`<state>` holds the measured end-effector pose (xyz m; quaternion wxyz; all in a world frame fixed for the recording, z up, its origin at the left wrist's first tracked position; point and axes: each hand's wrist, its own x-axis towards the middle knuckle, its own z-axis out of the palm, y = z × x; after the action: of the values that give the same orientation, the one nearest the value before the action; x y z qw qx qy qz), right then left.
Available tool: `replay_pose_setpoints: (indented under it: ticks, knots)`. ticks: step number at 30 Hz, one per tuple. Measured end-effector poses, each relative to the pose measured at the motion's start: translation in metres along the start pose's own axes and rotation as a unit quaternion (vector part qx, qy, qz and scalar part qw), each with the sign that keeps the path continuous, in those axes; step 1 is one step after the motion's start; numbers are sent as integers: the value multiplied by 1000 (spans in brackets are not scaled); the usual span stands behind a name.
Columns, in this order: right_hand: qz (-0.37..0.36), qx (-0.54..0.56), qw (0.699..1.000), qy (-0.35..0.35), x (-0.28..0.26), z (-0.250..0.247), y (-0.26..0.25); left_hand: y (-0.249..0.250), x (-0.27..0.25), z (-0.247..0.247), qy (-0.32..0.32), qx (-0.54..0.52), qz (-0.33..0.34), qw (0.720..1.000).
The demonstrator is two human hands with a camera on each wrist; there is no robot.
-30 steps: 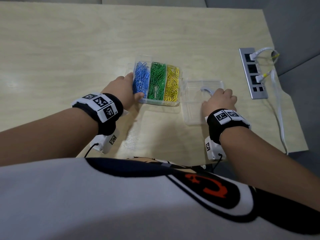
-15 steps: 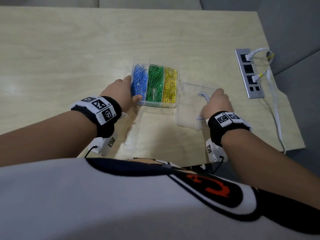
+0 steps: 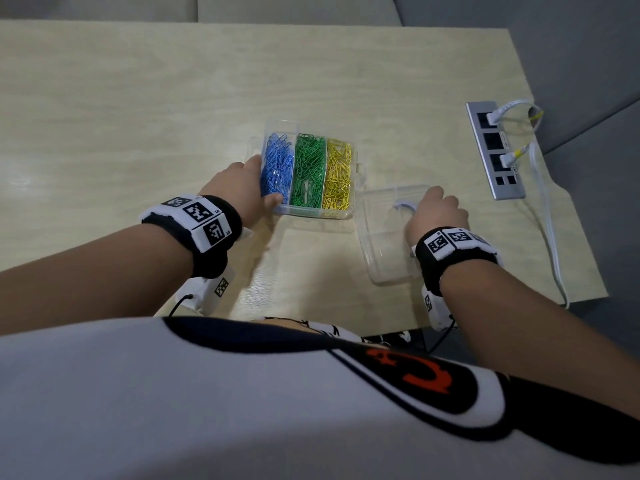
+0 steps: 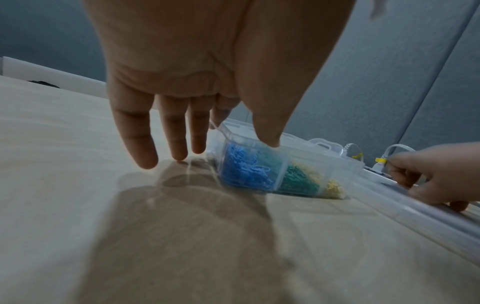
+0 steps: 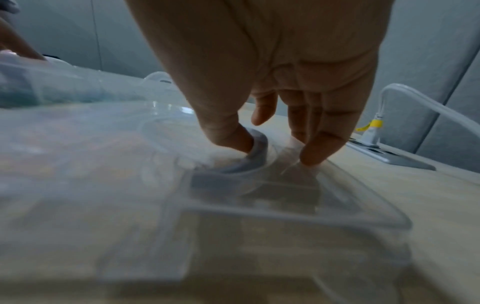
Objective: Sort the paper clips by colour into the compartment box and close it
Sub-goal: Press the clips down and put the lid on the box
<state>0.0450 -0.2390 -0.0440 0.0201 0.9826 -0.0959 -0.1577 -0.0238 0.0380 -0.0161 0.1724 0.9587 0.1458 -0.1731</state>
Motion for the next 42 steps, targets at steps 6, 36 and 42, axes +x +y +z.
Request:
replay_pose_setpoints:
  ticks: [6,36,42]
  knots:
    - [24,71,997,24,5,-15,3,-1,1,1,7,-4,3,1000]
    - [-226,298,927,27,-44,-46,-85,6,1,-14,24,-289,-47,956]
    - [-254,271,927,-58,-47,-48,-83,4,3,-12,33,-223,-22,974]
